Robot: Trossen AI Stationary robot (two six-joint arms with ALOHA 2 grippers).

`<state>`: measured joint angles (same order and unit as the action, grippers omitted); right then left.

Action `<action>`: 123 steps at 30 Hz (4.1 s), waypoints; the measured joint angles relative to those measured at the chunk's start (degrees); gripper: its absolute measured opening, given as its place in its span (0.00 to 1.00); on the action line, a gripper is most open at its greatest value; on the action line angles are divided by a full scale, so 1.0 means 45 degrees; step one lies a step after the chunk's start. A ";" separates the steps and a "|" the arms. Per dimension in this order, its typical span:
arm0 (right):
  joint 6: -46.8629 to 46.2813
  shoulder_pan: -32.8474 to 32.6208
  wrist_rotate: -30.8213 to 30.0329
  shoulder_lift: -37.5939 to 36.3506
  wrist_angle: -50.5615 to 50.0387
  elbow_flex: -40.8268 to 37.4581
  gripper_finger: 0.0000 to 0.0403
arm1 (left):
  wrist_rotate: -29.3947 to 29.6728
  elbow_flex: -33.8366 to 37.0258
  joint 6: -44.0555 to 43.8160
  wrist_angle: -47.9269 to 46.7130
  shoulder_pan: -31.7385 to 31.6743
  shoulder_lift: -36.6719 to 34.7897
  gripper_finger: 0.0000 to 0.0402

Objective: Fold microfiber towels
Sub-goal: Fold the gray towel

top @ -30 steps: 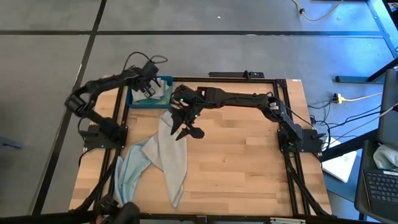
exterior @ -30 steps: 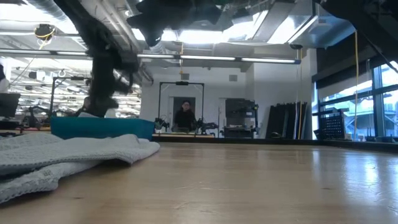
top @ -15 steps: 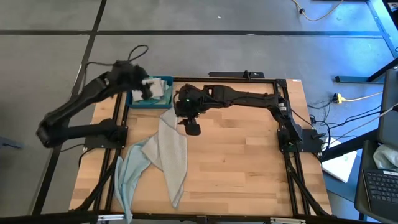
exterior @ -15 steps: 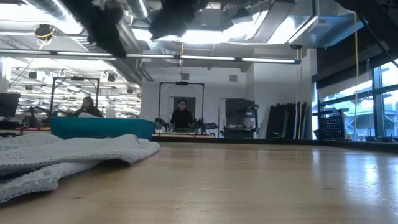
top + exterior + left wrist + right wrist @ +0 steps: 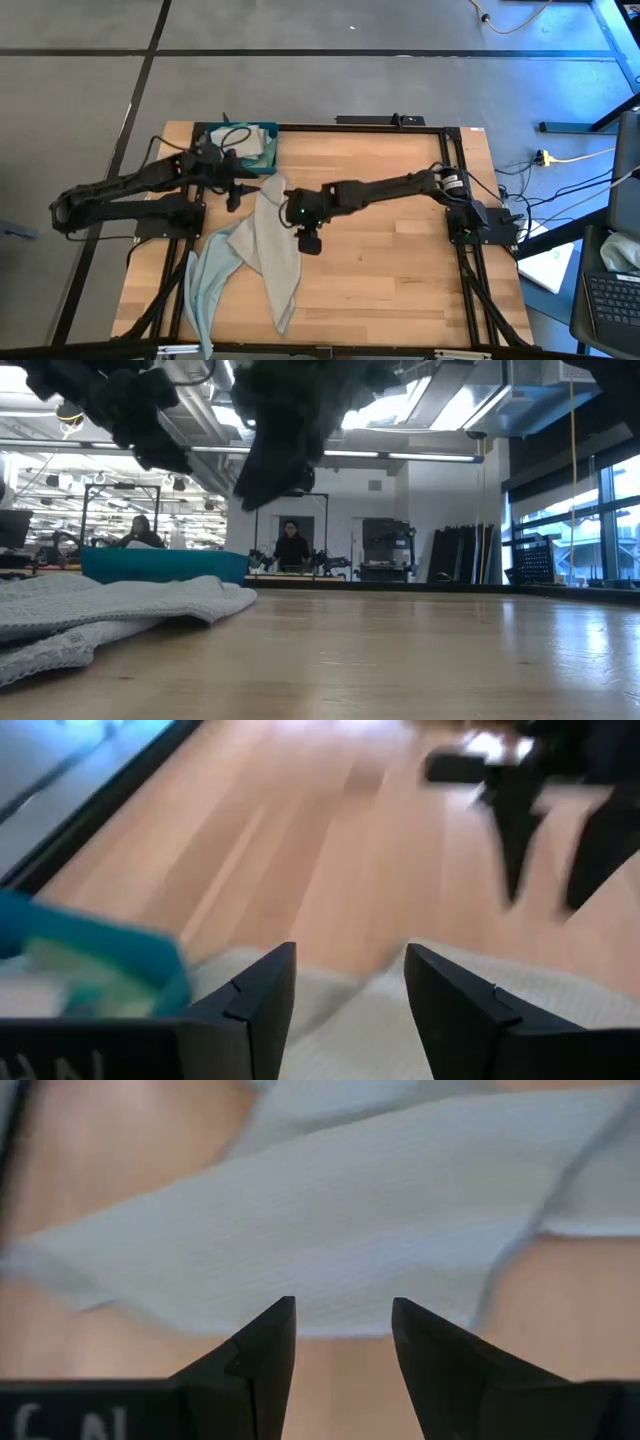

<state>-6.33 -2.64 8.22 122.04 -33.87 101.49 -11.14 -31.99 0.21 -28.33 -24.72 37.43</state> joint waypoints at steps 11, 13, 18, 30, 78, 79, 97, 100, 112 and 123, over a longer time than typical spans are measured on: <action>0.0585 0.0622 -0.0051 0.0015 0.5312 -0.3637 0.42 | 0.2691 0.1393 -0.0239 0.7105 0.2540 0.0158 0.44; 0.1228 0.0769 0.0203 0.0015 0.6099 -0.3994 0.42 | 0.3128 0.1395 0.0197 0.7785 0.2800 0.0328 0.44; 0.1645 0.1332 0.0085 0.0019 0.6473 -0.4111 0.42 | 0.4271 0.1381 0.0209 0.9029 0.3018 0.0865 0.44; 0.1472 0.1247 0.1290 0.0019 0.3867 -0.4114 0.42 | 0.5172 0.1257 -0.1500 0.9049 0.5809 0.2485 0.44; 0.7904 -0.2843 -0.0193 -0.0029 0.5167 -0.4114 0.42 | 1.2784 -0.4216 -0.2151 0.4412 1.0929 0.8748 0.44; 0.7837 -0.2839 -0.0194 -0.0028 0.5160 -0.4114 0.42 | 1.2803 -0.4216 -0.2047 0.4397 1.0911 0.8748 0.44; 0.6837 -0.3249 -0.1574 0.0073 0.6371 -0.4105 0.66 | 1.3341 -0.4216 -0.1301 0.3588 1.1171 0.8543 0.44; 0.7665 -0.3454 -0.1719 0.0519 0.6927 -0.4090 0.67 | 1.3325 -0.4216 -0.1170 0.3642 1.1250 0.8490 0.44; 0.8467 -0.3721 -0.3192 0.1912 0.9144 -0.4065 0.59 | 1.3891 -0.4216 -0.0721 0.3608 1.1154 0.8500 0.44; 0.8661 -0.3545 -0.3573 0.1909 0.8726 -0.4090 0.19 | 1.4401 -0.4216 -0.0247 0.3593 1.1130 0.8500 0.44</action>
<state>32.64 -18.59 -7.85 130.63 5.39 83.09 53.67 -50.96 -0.91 -12.16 25.36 75.68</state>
